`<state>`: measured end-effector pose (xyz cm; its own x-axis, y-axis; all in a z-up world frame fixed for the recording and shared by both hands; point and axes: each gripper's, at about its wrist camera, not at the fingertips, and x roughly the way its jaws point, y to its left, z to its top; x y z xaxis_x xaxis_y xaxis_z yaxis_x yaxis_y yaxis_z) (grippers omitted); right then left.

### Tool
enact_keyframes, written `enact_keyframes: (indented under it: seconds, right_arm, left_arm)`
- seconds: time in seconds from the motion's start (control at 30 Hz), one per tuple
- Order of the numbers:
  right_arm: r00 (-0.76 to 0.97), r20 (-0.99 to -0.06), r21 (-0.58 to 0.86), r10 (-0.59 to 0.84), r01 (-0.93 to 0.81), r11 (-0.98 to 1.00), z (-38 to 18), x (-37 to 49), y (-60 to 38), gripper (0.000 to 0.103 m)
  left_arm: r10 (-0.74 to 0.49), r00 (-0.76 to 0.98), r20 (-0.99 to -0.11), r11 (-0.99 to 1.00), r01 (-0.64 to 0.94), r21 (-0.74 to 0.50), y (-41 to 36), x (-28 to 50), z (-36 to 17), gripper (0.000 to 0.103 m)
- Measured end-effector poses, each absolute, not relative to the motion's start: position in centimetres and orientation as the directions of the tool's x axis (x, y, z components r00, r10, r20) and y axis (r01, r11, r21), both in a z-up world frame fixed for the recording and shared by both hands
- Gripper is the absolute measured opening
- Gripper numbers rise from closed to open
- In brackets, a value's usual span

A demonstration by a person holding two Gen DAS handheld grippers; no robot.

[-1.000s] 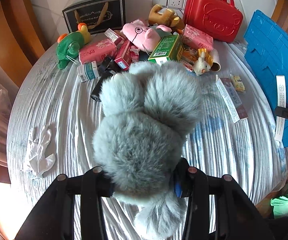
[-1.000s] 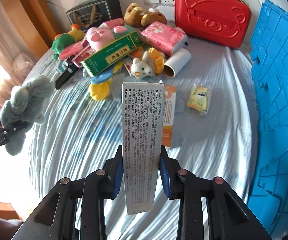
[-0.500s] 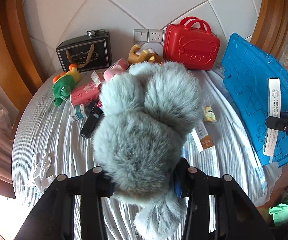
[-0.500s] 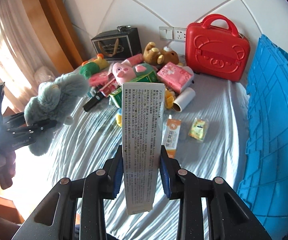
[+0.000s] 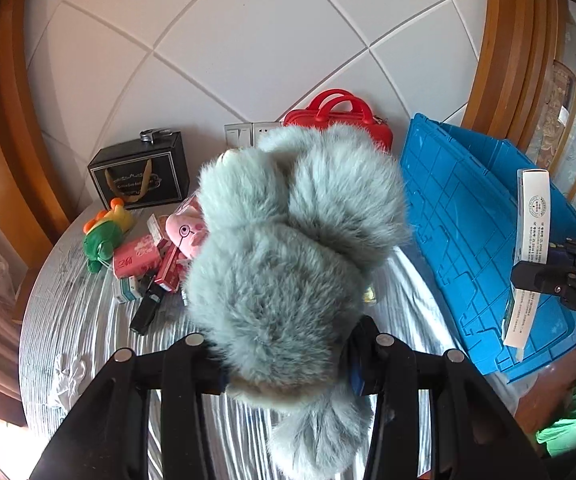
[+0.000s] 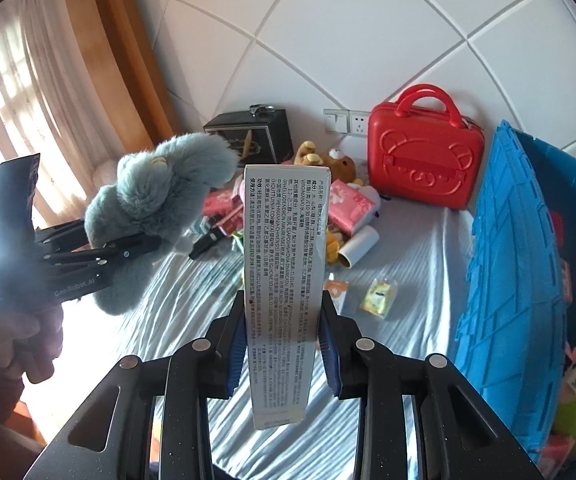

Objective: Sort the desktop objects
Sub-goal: 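Carry the grey plush and white box with both tools over the blue bin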

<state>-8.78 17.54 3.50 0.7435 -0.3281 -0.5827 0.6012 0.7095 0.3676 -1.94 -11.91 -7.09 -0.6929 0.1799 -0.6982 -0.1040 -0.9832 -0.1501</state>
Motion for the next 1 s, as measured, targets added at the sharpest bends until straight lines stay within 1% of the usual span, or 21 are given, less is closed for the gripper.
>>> enact_keyframes:
  seconds: [0.27,0.57,0.8,1.0]
  right_arm:
    - [0.765,-0.528,0.376,-0.368,0.6,0.706,5.3,-13.6,16.5,0.032]
    - [0.767,-0.489,0.396,-0.416,0.62,0.678,5.8,-19.0,14.9,0.032]
    - [0.75,-0.46,0.419,-0.475,0.655,0.629,5.7,-23.9,12.7,0.032]
    - [0.707,-0.45,0.437,-0.546,0.707,0.556,4.9,-29.0,10.3,0.032]
  left_arm:
    - [0.205,-0.712,-0.672,-0.979,-0.141,-0.148,-7.1,-3.0,-4.8,0.042]
    - [0.237,-0.728,-0.644,-0.971,-0.204,-0.127,-1.5,-4.8,-2.0,0.042]
    - [0.28,-0.731,-0.622,-0.954,-0.281,-0.099,3.6,-6.4,0.1,0.042]
    - [0.327,-0.708,-0.626,-0.927,-0.37,-0.066,8.7,-8.4,1.0,0.042]
